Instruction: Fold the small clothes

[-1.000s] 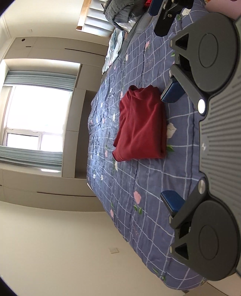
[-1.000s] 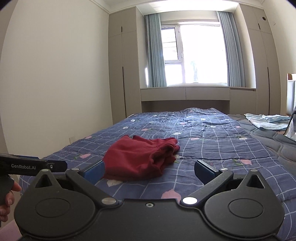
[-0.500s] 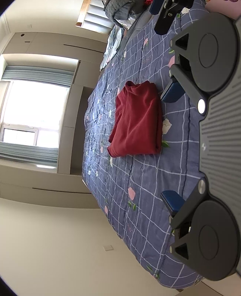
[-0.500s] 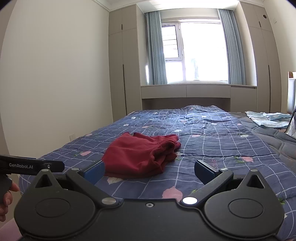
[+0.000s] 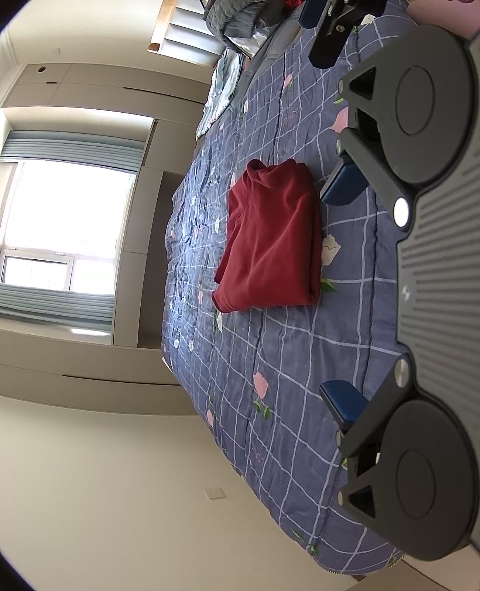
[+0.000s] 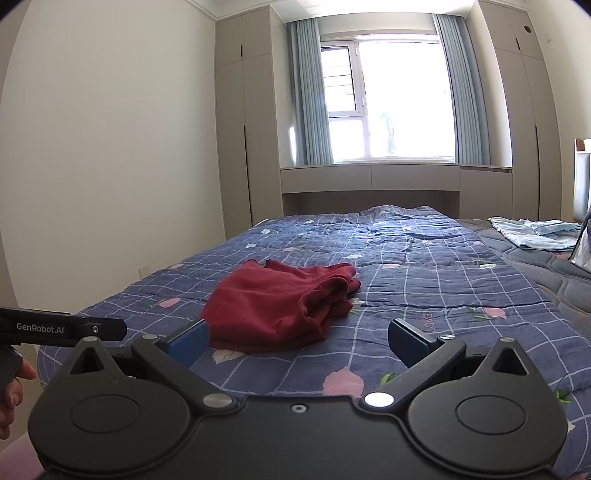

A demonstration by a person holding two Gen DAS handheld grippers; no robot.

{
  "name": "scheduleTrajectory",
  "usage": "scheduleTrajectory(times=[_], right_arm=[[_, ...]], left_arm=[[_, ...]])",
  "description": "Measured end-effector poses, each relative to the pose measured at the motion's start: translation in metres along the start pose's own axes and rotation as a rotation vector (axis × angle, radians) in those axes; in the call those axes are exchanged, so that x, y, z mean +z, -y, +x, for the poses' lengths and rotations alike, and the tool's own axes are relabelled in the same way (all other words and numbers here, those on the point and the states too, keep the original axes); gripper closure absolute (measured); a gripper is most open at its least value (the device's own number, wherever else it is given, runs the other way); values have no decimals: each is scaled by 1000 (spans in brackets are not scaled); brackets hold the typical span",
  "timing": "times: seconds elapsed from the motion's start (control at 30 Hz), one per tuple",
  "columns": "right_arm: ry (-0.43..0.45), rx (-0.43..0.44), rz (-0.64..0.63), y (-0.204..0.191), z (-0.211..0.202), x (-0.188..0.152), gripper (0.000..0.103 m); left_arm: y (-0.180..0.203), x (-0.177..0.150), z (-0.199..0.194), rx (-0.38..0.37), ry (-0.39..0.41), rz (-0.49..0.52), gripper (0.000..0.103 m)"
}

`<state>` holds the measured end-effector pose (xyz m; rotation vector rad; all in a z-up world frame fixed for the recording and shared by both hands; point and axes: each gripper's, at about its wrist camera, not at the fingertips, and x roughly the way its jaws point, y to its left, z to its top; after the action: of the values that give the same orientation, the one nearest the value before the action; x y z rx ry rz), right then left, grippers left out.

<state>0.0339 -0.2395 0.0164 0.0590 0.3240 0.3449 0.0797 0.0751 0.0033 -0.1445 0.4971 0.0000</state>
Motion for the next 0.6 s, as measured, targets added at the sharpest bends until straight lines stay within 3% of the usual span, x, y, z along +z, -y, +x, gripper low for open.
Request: scheduleTrajectory(times=[0.6], right_arm=[[-5,11,4,1,2,-3,1]], left_arm=[[-1,-2,1,0,-11,3,0]])
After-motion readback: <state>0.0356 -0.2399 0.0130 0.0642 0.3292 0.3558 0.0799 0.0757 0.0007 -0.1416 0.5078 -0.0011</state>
